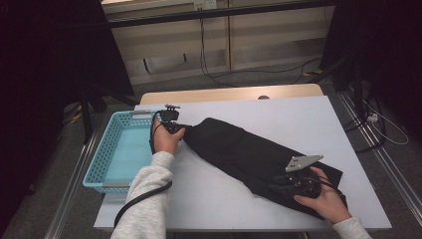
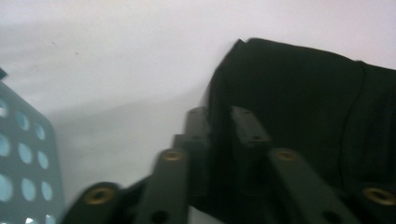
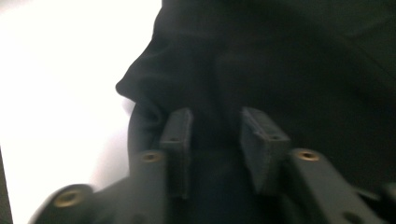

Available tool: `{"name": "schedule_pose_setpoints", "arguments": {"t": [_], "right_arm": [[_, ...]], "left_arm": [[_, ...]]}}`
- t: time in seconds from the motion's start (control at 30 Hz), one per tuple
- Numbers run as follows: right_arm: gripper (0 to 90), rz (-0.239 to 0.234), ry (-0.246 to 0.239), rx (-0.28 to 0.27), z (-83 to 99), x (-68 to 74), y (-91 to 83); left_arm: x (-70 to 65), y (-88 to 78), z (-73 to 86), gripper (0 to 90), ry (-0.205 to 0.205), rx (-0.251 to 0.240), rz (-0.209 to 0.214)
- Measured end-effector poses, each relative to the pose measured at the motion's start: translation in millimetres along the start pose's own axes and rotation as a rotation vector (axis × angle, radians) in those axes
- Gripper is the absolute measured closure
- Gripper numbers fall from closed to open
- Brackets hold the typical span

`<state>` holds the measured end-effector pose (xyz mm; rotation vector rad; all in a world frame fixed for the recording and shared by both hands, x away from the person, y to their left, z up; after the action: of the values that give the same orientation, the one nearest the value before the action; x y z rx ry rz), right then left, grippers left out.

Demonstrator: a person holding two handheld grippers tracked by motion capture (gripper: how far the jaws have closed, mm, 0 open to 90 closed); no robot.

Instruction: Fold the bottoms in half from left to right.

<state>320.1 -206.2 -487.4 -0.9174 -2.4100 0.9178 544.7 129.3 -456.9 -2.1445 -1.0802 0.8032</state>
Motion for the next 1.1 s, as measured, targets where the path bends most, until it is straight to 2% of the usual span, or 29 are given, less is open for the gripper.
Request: {"name": "schedule_pose_setpoints", "arguments": {"t": [0.03, 0.1, 0.17, 0.27, 0.33, 0.5, 0.6, 0.8, 0.97, 1.0, 1.1], "right_arm": [[50.1, 0.017, 0.018, -0.011, 0.8, -5.0, -1.1], [48.4, 0.033, 0.036, -0.018, 1.7, -10.4, -2.2], [46.2, 0.042, 0.041, -0.021, 1.9, -12.5, -2.8], [38.5, 0.067, 0.053, -0.033, 0.7, -17.7, -3.7], [36.0, 0.076, 0.057, -0.033, 0.5, -19.1, -3.1], [30.7, 0.087, 0.068, -0.044, 0.0, -22.8, -2.6], [29.9, 0.088, 0.076, -0.043, 0.5, -24.6, -1.3], [29.3, 0.088, 0.067, -0.05, -1.6, -23.8, -0.6], [28.9, 0.078, 0.064, -0.042, -1.0, -23.3, 1.6], [28.5, 0.076, 0.06, -0.045, -1.2, -23.5, 1.8], [28.2, 0.079, 0.059, -0.046, -1.3, -24.5, 1.8]], "left_arm": [[0.0, -0.1, 1.6, 60.3, -0.003, 0.01, 0.006], [-0.4, -0.2, 3.4, 47.8, 0.007, 0.015, 0.013], [-1.5, -0.2, 4.0, 46.2, 0.013, 0.017, 0.011], [-4.6, 4.2, 6.9, 31.5, 0.009, 0.029, 0.02], [-4.6, 5.1, 7.0, 28.1, 0.004, 0.029, 0.024], [-6.3, 3.5, 8.6, 24.5, -0.004, 0.021, 0.029], [-7.2, 3.4, 12.3, 23.4, 0.011, 0.024, 0.015], [-9.1, 8.5, 21.4, 19.4, -0.006, 0.035, -0.004], [-10.7, 13.9, 26.2, 17.8, 0.038, 0.04, -0.035], [-11.1, 17.5, 29.2, 17.1, 0.047, 0.051, -0.023], [-11.5, 20.0, 30.6, 15.4, 0.071, 0.038, -0.038]]}}
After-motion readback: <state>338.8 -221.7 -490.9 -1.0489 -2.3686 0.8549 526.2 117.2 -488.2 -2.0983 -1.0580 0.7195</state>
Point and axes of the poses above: each handheld gripper's, and its own axes: y roughly forward along the jaws, z roughly out of its underside, x roughly to its left, the point moved 5 cm from there along y, roughly forward along the jaws, and after that the axes turned 3 degrees about z, right-handed, at the moved point
